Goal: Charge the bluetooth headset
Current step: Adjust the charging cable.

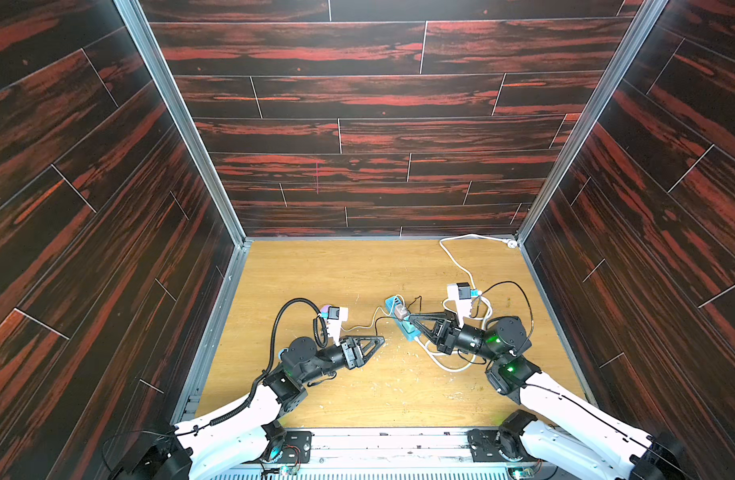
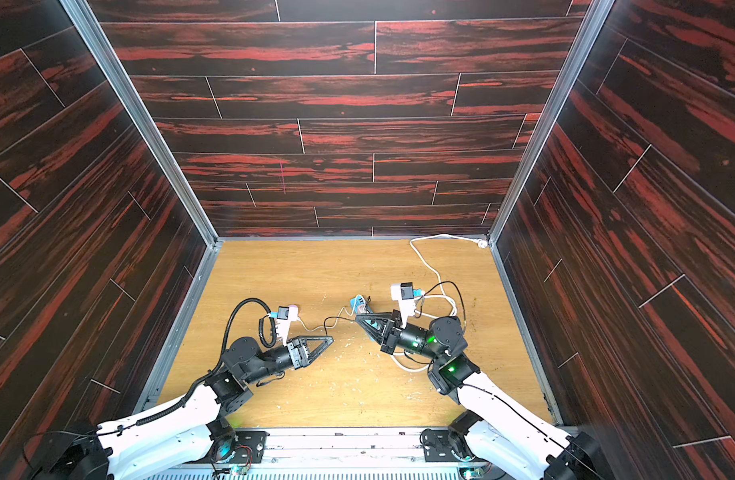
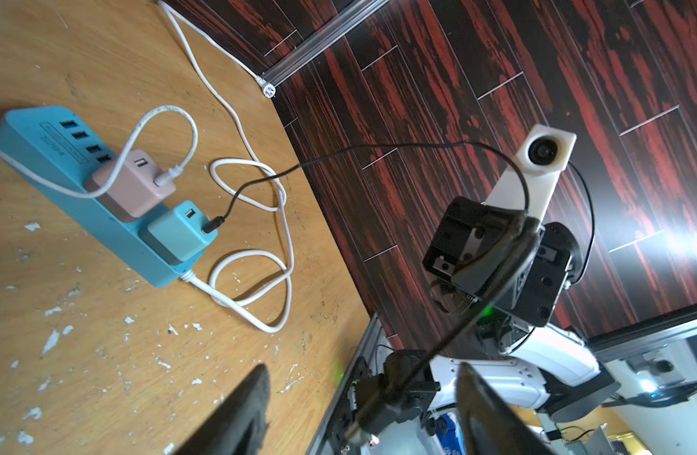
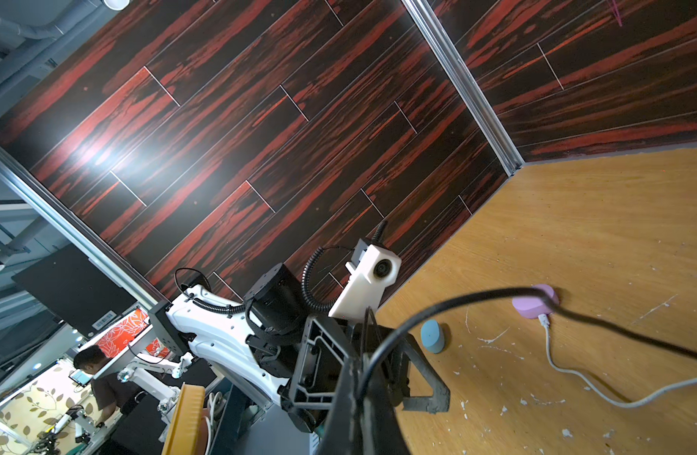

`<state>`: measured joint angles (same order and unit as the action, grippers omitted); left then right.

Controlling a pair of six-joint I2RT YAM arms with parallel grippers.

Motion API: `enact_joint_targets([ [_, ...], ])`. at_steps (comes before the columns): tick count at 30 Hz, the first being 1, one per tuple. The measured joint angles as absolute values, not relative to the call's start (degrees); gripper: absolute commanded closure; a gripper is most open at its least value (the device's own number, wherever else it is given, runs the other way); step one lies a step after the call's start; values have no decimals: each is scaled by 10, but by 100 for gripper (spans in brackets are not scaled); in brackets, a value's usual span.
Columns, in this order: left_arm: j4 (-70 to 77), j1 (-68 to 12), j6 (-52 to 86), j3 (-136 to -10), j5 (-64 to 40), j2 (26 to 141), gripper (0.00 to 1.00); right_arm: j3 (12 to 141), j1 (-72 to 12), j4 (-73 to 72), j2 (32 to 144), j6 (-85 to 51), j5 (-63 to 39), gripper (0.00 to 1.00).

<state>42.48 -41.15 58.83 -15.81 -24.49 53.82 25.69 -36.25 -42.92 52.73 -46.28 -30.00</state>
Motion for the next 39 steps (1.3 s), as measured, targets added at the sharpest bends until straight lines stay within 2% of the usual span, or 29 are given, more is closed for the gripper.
enact_joint_targets([
  [2, 425, -411, 588, -158, -245, 535, 41, 256, -359, -432, 527, -465, -300, 97],
  [6, 425, -411, 587, -158, -245, 517, 57, 254, -354, -437, 527, -467, -304, 96],
  [11, 422, -408, 587, -158, -245, 498, 66, 254, -349, -440, 527, -471, -307, 96],
  [12, 422, -408, 585, -158, -245, 498, 66, 254, -348, -441, 527, -472, -307, 96],
  [16, 412, -408, 576, -158, -243, 498, 37, 248, -345, -448, 527, -480, -310, 96],
  [18, 404, -408, 574, -158, -240, 499, 26, 247, -344, -455, 528, -484, -314, 96],
  [22, 408, -408, 578, -161, -241, 521, 20, 247, -343, -469, 529, -493, -321, 96],
  [27, 441, -408, 586, -166, -257, 559, 21, 243, -340, -492, 533, -505, -326, 96],
  [31, 470, -408, 597, -172, -270, 573, 31, 236, -337, -505, 537, -514, -329, 96],
  [35, 488, -408, 605, -172, -278, 573, 51, 231, -331, -511, 537, -519, -330, 96],
  [39, 489, -408, 606, -172, -281, 565, 66, 230, -322, -514, 537, -521, -330, 96],
])
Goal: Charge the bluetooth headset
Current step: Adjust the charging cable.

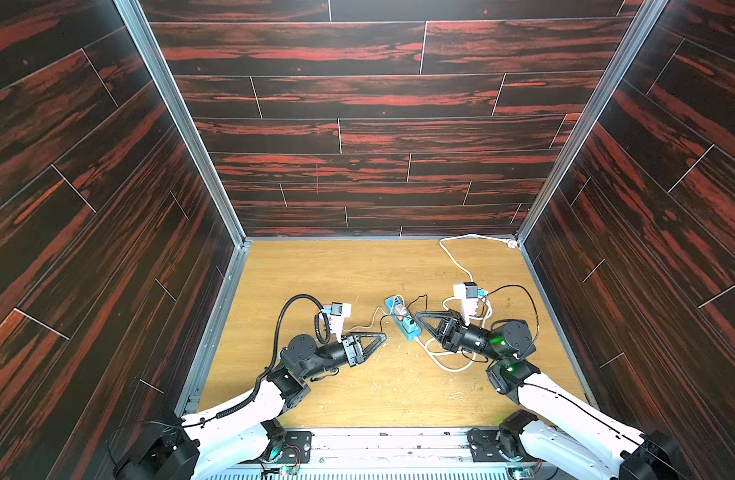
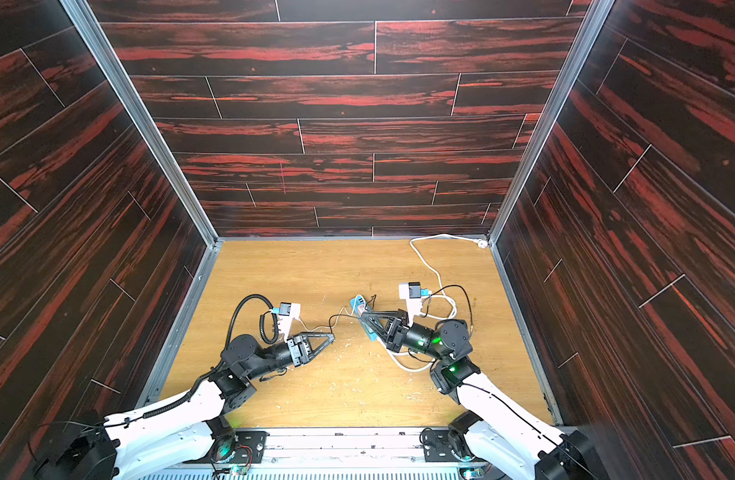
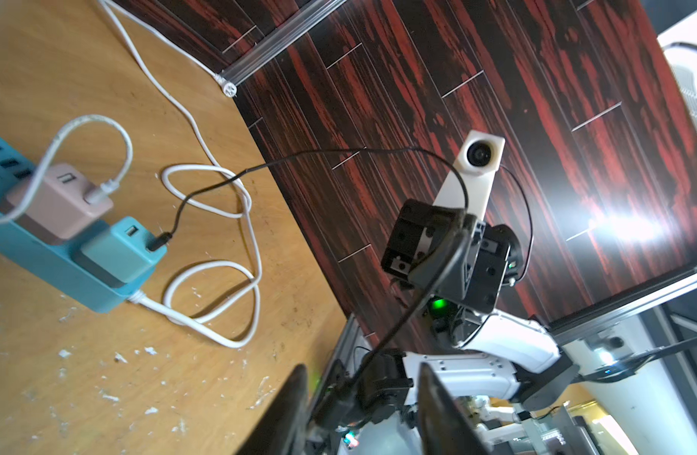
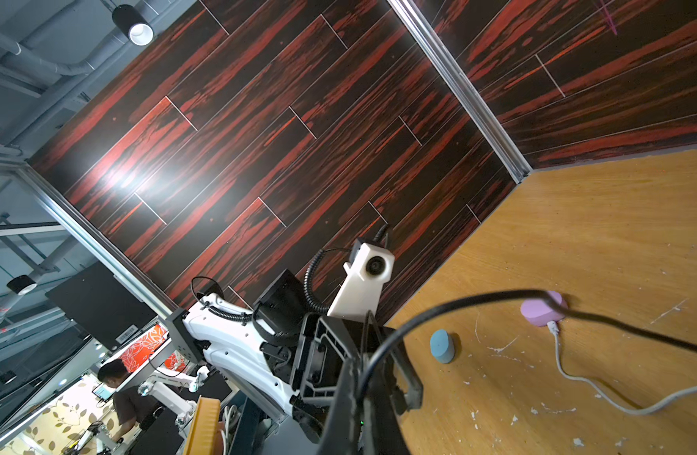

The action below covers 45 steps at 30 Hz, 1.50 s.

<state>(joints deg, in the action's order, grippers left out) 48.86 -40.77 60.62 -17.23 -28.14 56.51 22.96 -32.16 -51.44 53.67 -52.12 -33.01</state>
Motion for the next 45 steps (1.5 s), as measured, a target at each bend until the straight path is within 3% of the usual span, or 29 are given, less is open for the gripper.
enact_joint_targets([
  [3, 490, -408, 607, -172, -282, 557, 77, 230, -318, -515, 536, -523, -330, 96],
  [5, 491, -408, 605, -172, -284, 554, 78, 230, -317, -515, 536, -525, -330, 96],
  [7, 491, -408, 603, -172, -285, 554, 67, 230, -317, -515, 536, -527, -330, 96],
  [10, 483, -408, 600, -172, -284, 554, 42, 230, -317, -519, 536, -531, -331, 96],
  [12, 475, -408, 596, -173, -281, 555, 31, 230, -316, -529, 538, -536, -335, 96],
  [15, 477, -408, 597, -175, -281, 563, 26, 229, -315, -541, 541, -545, -338, 95],
  [20, 491, -408, 598, -182, -287, 598, 25, 225, -315, -562, 545, -558, -341, 95],
  [25, 523, -408, 610, -183, -297, 620, 38, 220, -314, -576, 550, -566, -341, 95],
  [31, 543, -408, 620, -183, -306, 611, 68, 216, -305, -583, 550, -570, -341, 96],
  [45, 540, -408, 622, -183, -310, 592, 94, 211, -296, -585, 550, -575, -339, 94],
])
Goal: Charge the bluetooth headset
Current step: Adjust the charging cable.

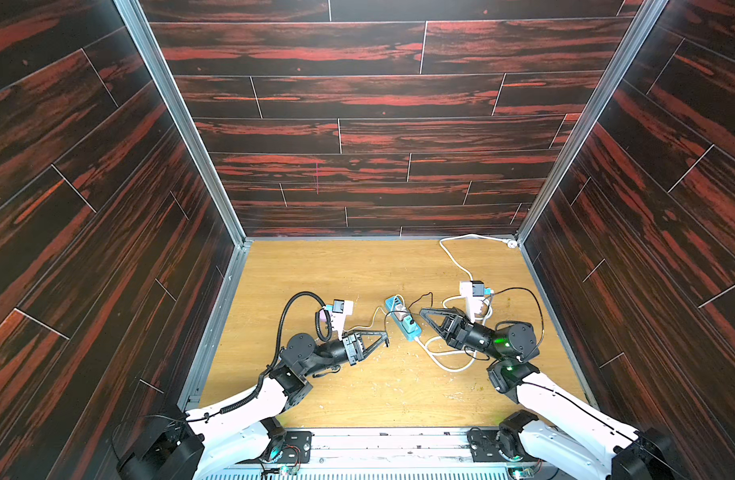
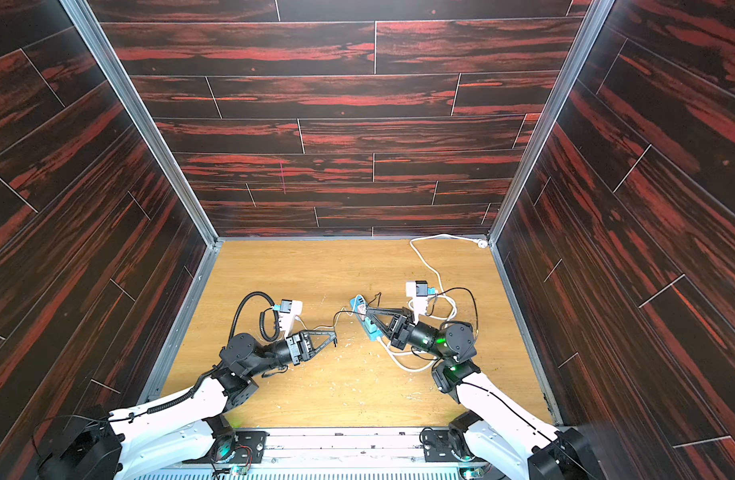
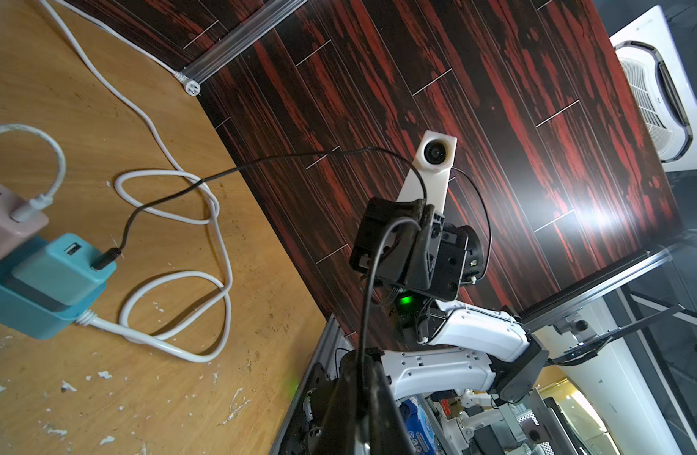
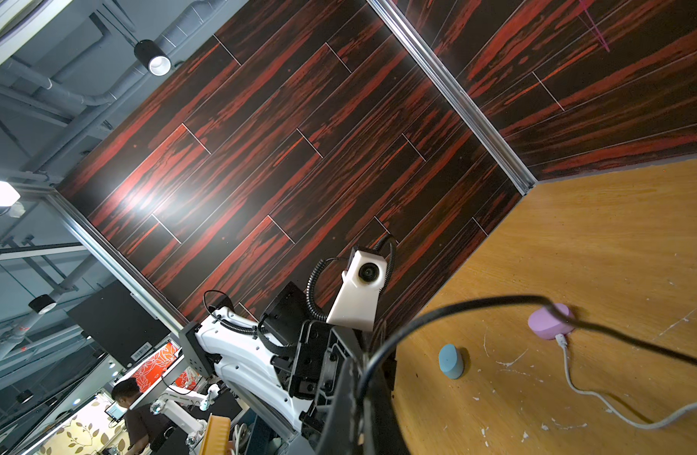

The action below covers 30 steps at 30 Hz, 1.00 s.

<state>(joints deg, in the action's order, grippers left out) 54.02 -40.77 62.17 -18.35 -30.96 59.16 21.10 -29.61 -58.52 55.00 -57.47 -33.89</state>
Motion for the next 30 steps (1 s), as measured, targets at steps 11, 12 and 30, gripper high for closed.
enact_joint_targets([
  [11, 452, -408, 588, -189, -307, 548, 100, 210, -291, -551, 548, -562, -344, 68],
  [12, 430, -408, 579, -194, -306, 542, 100, 210, -291, -531, 544, -554, -344, 64],
  [30, -8, -408, 352, -367, -284, 551, 100, 365, -289, 16, 432, -264, -356, 50],
])
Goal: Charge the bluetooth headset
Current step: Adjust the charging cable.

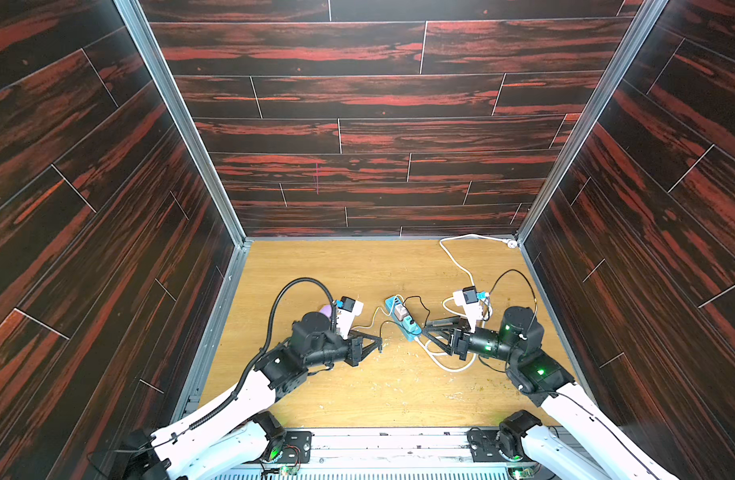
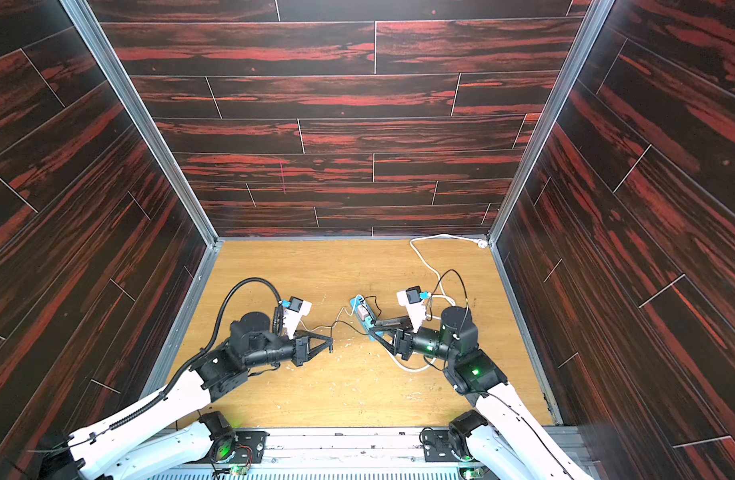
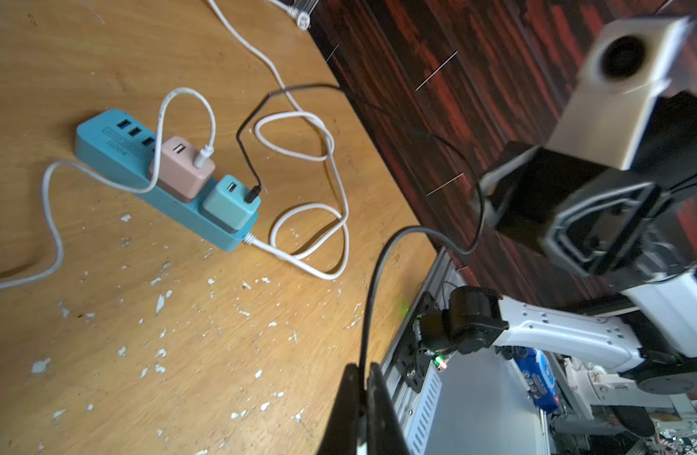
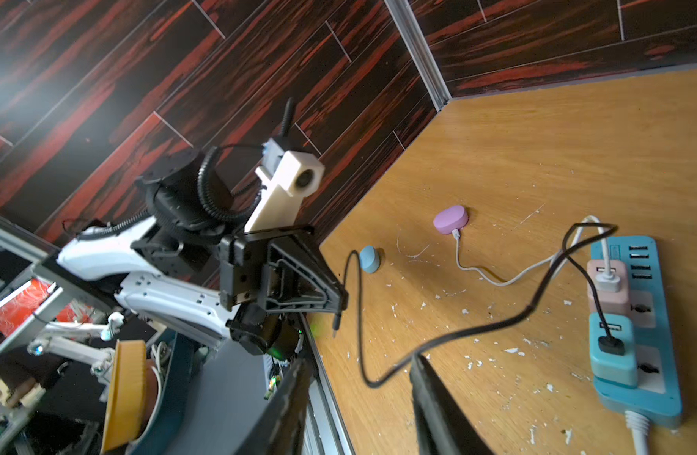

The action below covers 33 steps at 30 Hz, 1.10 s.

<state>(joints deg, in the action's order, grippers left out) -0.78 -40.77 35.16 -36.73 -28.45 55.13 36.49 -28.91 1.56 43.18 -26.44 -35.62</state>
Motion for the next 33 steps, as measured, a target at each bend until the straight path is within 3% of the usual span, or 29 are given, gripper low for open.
enact_joint_targets([
  [8, -95, -408, 288, -430, -335, 616, 100, 404, -289, 31, 486, -244, -408, 46],
  [24, -178, -408, 229, -500, -421, 631, 100, 408, -301, -40, 597, -251, -502, 46],
  [33, -215, -408, 204, -515, -436, 638, 100, 402, -347, -75, 640, -267, -536, 56],
])
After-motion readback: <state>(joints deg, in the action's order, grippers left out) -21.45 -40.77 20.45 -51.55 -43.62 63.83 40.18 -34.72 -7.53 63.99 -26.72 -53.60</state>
